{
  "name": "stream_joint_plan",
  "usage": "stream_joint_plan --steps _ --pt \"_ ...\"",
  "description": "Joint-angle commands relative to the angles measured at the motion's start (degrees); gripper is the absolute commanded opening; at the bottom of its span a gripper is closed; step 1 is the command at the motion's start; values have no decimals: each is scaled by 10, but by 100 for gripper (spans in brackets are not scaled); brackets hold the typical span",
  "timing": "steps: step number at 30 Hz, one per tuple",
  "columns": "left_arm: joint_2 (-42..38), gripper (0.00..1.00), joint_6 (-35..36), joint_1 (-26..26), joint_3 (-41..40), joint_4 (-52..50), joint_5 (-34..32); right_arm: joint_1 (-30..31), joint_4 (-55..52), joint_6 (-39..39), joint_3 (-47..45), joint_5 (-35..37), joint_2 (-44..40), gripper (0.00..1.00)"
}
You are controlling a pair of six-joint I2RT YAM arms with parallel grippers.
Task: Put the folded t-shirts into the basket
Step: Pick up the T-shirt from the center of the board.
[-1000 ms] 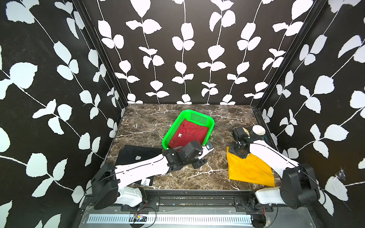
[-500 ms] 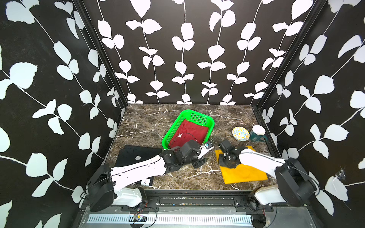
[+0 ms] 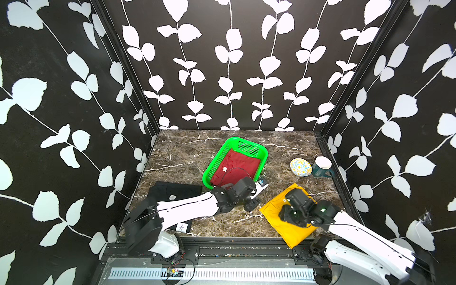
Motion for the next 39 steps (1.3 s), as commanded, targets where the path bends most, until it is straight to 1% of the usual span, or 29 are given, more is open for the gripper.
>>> stream_joint_plan --steps 1,4,6,8,10,14,18,21,23,25,28,33,39 --pt "42 63 -32 -11 44 -3 32 -47 -88 8 54 112 -1 55" --pt "88 66 -49 -21 71 -12 52 -120 -89 -5 76 123 4 55" --pt "121 67 -58 -22 89 -20 89 -164 -75 -19 79 109 6 55" --pt "150 66 -60 -21 108 -41 95 -190 -63 -34 83 91 12 55" --pt "168 66 -65 -21 119 -55 92 -203 -58 -43 88 80 22 56" --pt "199 68 -71 -19 145 -76 88 -211 -52 -53 91 60 42 56" --pt "241 68 -104 -7 175 -97 151 -216 -44 -55 98 51 54 57" --pt "251 68 -127 -2 164 -70 194 -219 -44 -58 105 53 57 57" --pt "255 67 -141 2 159 -67 208 -220 -45 -61 111 52 60 57" --pt "266 67 -144 6 164 -88 202 -220 -44 -64 116 49 65 57" --pt "274 68 -145 13 166 -107 173 -221 -37 -65 120 44 73 57" --pt "288 69 -150 18 177 -119 160 -221 -26 -64 125 38 90 58" --pt "279 70 -144 18 191 -129 123 -221 -21 -64 134 27 103 58"
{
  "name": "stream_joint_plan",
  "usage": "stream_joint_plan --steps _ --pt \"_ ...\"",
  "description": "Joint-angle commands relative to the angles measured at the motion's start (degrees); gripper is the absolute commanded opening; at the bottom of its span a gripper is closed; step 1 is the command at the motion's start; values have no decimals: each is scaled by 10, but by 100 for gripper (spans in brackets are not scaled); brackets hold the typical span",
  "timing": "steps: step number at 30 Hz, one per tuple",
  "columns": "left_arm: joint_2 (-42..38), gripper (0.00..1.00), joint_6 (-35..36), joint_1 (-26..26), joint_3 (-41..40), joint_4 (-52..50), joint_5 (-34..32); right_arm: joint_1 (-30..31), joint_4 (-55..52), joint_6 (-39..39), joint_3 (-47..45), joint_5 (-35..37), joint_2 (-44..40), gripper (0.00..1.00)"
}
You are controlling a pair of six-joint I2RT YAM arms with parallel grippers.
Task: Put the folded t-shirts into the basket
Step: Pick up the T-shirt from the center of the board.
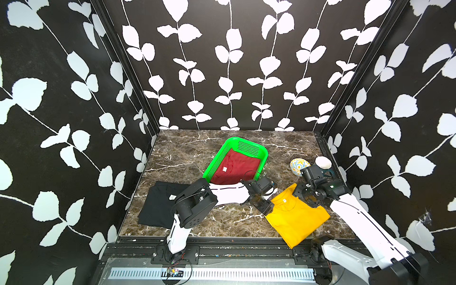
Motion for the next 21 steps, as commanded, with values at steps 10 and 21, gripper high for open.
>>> stream_joint_plan --steps 10,21 --pt "37 69 1 3 37 -71 6 -2 9 -17 21 1 15 59" --pt "18 1 45 -10 22 -23 82 -11 57 -46 23 20 155 61"
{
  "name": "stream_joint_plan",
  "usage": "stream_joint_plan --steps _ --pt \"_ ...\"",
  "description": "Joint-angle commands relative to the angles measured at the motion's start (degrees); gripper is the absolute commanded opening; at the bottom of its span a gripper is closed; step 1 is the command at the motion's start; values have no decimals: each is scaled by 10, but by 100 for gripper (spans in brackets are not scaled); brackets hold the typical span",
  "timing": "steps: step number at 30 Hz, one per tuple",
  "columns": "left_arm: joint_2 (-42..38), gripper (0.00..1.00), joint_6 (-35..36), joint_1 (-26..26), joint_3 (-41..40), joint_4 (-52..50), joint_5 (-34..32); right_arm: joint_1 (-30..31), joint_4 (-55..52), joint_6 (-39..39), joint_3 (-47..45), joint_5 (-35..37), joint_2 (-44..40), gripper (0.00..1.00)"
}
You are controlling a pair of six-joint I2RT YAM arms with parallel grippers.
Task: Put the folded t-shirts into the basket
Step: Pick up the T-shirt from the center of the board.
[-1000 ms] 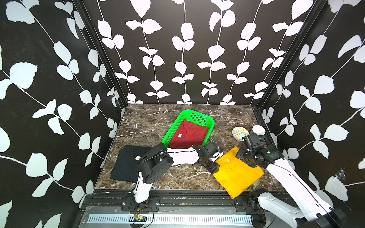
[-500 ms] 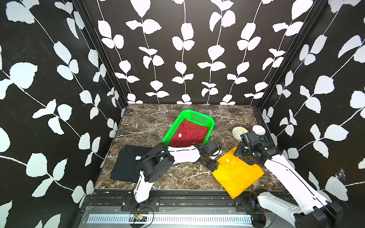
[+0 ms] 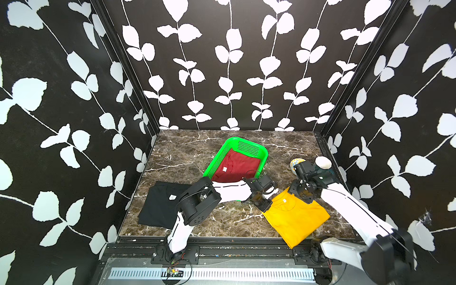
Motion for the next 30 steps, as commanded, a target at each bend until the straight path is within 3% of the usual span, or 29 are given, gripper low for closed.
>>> stream_joint_plan --steps 1,6,8,10,16,30 --pt "-19 0 37 -17 -11 5 26 -8 22 -22 16 15 49 61" --pt "-66 0 69 -38 -22 10 -31 -12 37 -43 40 34 118 64" --pt "-82 0 81 -43 -30 14 -45 -16 30 -55 55 35 146 72" --pt "-94 0 93 -48 -38 21 -58 -17 25 -64 71 20 170 75" --pt "-111 0 133 -68 -35 11 -88 -16 19 -86 113 -21 233 73" --pt "-135 0 201 -116 -28 -6 -178 -15 4 -97 151 53 336 66"
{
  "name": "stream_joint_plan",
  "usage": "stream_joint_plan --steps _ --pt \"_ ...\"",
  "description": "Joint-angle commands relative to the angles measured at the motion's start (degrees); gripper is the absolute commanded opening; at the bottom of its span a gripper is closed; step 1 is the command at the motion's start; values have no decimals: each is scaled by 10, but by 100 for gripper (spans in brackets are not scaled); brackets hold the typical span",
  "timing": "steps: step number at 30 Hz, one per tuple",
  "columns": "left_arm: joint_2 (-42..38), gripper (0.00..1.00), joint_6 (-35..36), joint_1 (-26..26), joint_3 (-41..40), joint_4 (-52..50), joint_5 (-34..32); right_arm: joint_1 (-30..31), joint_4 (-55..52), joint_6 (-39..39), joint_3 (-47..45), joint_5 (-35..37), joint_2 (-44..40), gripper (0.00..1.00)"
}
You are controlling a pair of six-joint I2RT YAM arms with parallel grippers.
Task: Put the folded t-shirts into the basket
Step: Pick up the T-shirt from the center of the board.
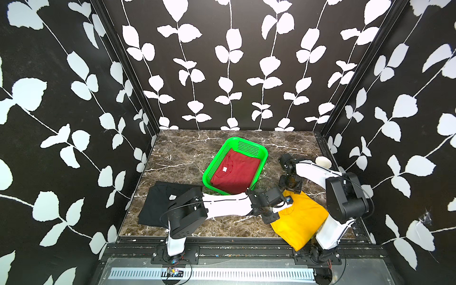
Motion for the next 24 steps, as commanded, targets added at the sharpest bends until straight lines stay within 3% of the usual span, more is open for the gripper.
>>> stream_joint_plan --steps 1,4,7,14,18,24 --pt "-37 0 23 -6 0 -12 -26 -1 -20 -5 22 38 34 65" --pt "-45 0 28 -10 -6 -9 -35 -1 -26 -5 36 41 56 56" --pt "-58 0 29 -12 -15 -8 -40 0 -23 -4 38 27 53 33" --pt "-92 0 8 -12 -33 -30 -52 -1 -12 26 19 -24 -46 2" --pt "-120 0 -13 -12 -36 -61 -61 10 1 59 12 -64 -127 0" --pt "-177 0 -47 -12 -40 -97 -74 63 -17 71 69 -15 -191 0"
